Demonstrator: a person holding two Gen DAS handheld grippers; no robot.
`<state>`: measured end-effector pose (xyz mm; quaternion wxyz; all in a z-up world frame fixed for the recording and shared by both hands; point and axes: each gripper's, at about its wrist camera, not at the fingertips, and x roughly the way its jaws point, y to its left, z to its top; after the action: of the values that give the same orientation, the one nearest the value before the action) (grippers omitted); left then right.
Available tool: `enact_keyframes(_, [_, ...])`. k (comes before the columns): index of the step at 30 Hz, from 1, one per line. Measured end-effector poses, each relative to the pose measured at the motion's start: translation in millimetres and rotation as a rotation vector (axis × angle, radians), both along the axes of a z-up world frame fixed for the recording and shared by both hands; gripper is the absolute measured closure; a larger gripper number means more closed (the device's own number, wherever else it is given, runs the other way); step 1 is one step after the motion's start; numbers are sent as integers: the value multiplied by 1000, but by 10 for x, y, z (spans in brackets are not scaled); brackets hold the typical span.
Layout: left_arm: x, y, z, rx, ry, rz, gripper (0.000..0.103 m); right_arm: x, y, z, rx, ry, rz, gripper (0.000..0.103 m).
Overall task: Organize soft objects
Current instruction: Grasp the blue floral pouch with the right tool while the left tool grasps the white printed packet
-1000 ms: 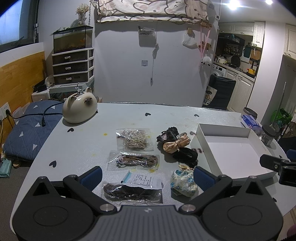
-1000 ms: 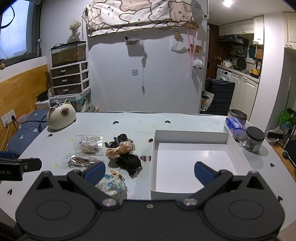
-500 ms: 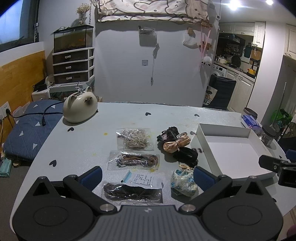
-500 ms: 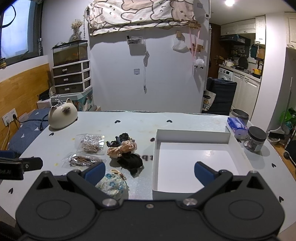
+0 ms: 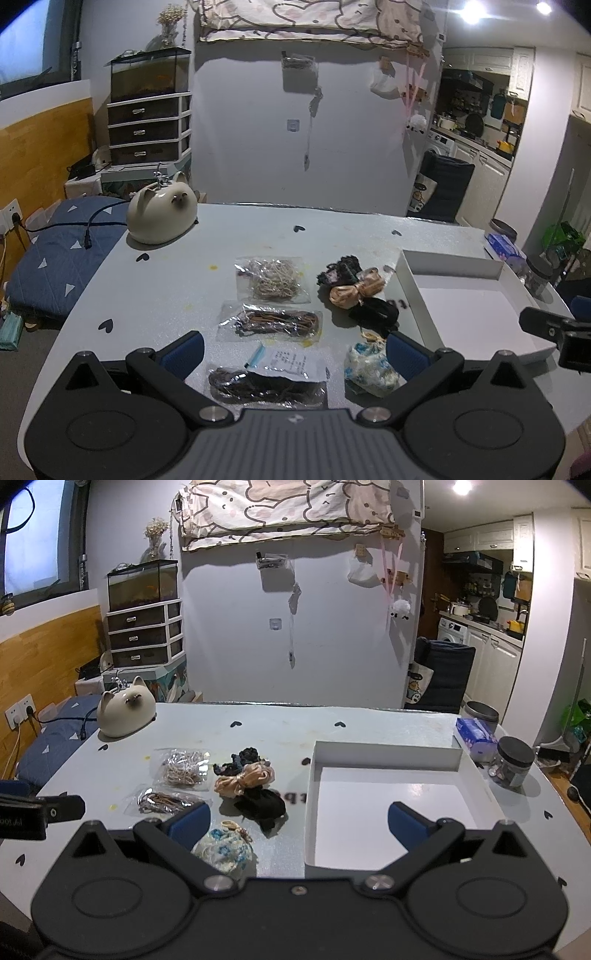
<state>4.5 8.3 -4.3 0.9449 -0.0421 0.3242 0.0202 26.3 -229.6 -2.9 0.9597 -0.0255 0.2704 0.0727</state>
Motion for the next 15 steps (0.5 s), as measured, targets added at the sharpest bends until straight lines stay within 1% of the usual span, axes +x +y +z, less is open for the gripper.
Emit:
enact_keyframes(8, [167, 174, 65, -18, -33, 62, 0, 156, 42, 73, -9, -42, 30, 0])
enact_keyframes(15, [382, 331, 115, -3, -71, 100, 0, 419, 106, 160, -2, -86, 51, 0])
